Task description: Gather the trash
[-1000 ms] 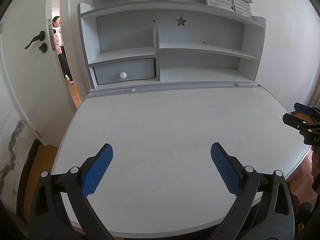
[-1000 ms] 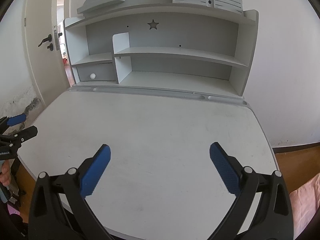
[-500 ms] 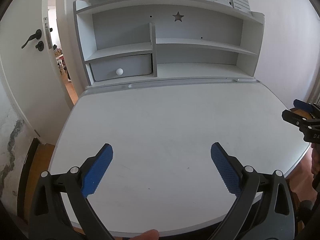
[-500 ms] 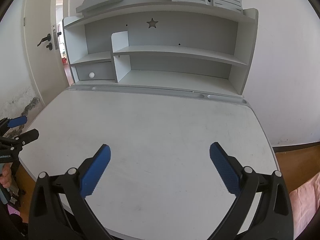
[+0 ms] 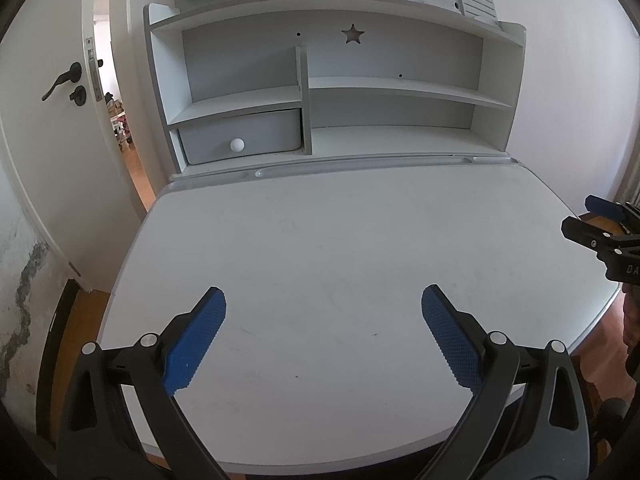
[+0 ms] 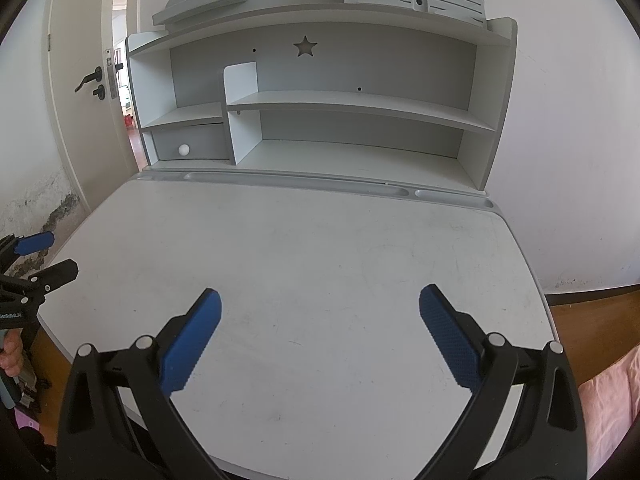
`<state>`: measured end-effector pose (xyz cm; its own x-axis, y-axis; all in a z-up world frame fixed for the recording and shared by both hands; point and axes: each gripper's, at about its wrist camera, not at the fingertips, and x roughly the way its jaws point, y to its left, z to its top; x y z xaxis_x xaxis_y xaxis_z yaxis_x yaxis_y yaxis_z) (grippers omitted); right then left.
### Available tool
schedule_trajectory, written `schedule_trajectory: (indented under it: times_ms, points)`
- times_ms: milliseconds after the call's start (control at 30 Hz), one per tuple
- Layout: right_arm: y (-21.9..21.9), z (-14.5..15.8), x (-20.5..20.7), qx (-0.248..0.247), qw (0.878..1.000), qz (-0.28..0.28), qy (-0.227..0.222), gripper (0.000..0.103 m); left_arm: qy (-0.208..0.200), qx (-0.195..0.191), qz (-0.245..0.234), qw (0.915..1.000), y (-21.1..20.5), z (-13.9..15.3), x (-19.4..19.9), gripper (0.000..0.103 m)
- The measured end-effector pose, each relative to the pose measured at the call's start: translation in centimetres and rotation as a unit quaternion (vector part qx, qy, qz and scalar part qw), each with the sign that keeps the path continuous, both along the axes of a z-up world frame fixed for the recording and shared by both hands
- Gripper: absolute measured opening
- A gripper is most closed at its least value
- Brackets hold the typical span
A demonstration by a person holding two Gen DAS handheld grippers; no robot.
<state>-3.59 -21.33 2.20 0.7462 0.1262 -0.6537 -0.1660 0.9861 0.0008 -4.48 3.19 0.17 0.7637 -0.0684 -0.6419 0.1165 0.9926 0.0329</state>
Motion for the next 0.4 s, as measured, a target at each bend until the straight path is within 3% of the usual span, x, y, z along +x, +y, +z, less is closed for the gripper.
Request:
schedule_trajectory:
  times_ms: [400]
  points:
    - [-0.05,-0.03,-0.04,0.0,1.0,0.001,0.001,0.096,0.005,-0.004,-0.005,1.0,-0.01,-0.03,0.27,0.095]
